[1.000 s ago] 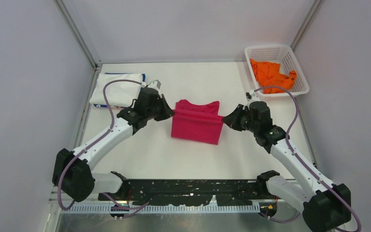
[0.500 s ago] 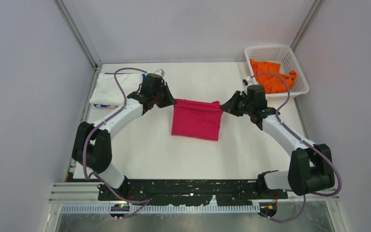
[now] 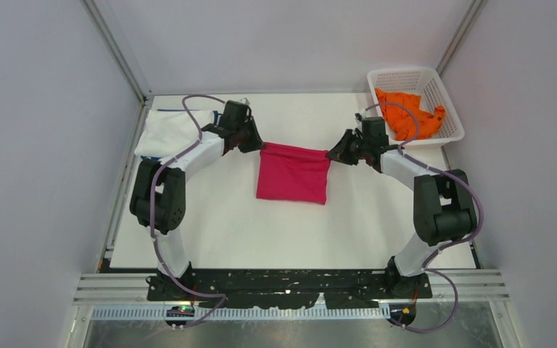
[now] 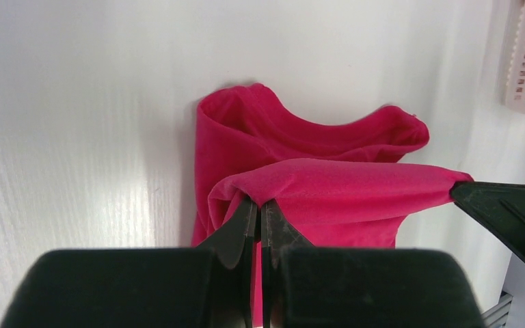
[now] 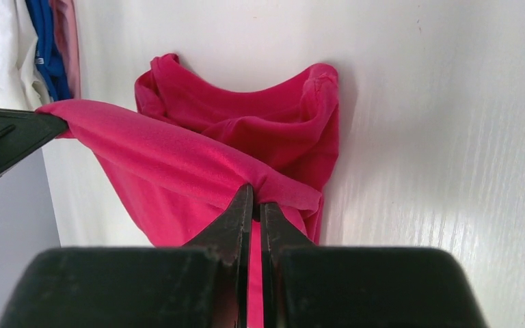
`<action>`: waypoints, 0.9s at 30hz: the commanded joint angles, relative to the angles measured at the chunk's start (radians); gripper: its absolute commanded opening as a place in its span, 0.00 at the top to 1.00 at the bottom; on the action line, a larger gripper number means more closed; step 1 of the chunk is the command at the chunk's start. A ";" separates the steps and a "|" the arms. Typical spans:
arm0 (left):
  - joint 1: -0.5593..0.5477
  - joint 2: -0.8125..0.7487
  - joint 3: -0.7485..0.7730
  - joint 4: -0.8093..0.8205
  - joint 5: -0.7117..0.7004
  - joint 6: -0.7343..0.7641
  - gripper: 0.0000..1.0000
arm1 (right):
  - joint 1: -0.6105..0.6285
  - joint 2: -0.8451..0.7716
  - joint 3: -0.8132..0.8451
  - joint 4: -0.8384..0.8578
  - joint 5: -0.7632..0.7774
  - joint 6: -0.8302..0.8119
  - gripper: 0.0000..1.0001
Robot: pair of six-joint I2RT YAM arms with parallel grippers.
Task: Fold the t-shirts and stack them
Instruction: Fold the long partially folded tshirt into a neat square
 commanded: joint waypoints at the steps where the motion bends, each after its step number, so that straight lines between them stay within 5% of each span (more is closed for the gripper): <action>1: 0.030 0.046 0.066 -0.031 -0.014 0.004 1.00 | -0.013 0.077 0.090 0.046 -0.003 -0.018 0.95; 5: 0.044 0.089 0.104 -0.050 -0.012 -0.004 0.94 | -0.018 0.151 0.154 0.046 -0.003 -0.016 0.88; 8: 0.049 0.111 0.155 -0.070 0.003 0.008 0.57 | -0.023 0.183 0.219 0.025 0.022 -0.015 0.61; 11: 0.051 0.096 0.193 -0.096 0.017 0.025 0.27 | -0.027 0.173 0.257 -0.033 0.050 -0.031 0.22; 14: 0.049 0.036 0.143 -0.046 0.068 0.023 0.03 | -0.024 0.105 0.240 -0.062 0.042 -0.055 0.08; 17: 0.045 -0.013 0.073 0.052 0.173 0.002 0.01 | -0.006 0.038 0.176 -0.037 -0.002 -0.075 0.01; 24: 0.040 0.107 0.104 0.240 0.410 -0.123 0.00 | 0.041 0.047 0.117 0.115 -0.181 -0.027 0.03; 27: 0.041 0.197 0.200 0.140 0.366 -0.144 0.00 | 0.042 0.106 0.153 0.147 -0.180 -0.011 0.03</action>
